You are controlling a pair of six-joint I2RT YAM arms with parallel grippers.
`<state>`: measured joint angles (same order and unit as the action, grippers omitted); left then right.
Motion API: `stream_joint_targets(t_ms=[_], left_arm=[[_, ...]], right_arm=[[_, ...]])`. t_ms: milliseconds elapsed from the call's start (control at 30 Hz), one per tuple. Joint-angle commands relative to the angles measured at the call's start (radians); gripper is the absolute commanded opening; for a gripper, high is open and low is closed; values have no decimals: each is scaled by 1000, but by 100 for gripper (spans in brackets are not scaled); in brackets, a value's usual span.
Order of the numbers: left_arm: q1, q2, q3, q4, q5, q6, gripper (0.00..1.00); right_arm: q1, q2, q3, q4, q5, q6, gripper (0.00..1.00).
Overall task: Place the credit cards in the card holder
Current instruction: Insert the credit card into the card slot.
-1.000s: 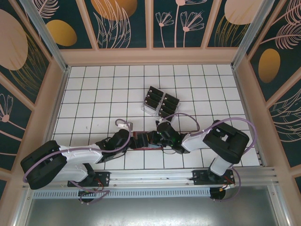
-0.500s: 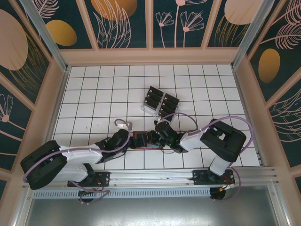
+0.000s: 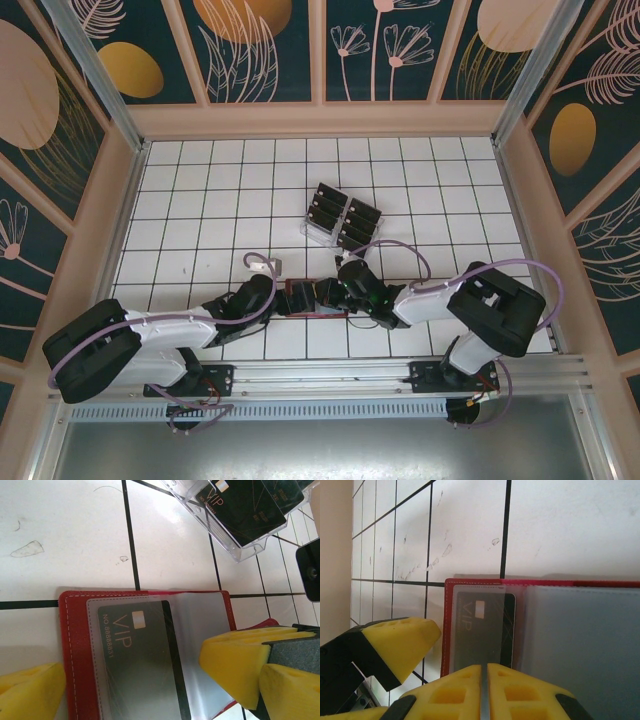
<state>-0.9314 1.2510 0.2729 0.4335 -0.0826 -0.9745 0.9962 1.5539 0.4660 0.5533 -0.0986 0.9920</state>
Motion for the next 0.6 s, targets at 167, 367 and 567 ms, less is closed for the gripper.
stream_joint_targets(t_ms=[167, 367, 567], left_arm=[[1, -13, -16, -39, -9, -4, 98], [2, -10, -20, -32, -5, -4, 98], [1, 4, -18, -11, 12, -4, 98]], right_arm=[[12, 52, 7, 58, -7, 12, 11], [12, 67, 3, 58, -6, 17, 11], [13, 93, 26, 57, -20, 10, 11]])
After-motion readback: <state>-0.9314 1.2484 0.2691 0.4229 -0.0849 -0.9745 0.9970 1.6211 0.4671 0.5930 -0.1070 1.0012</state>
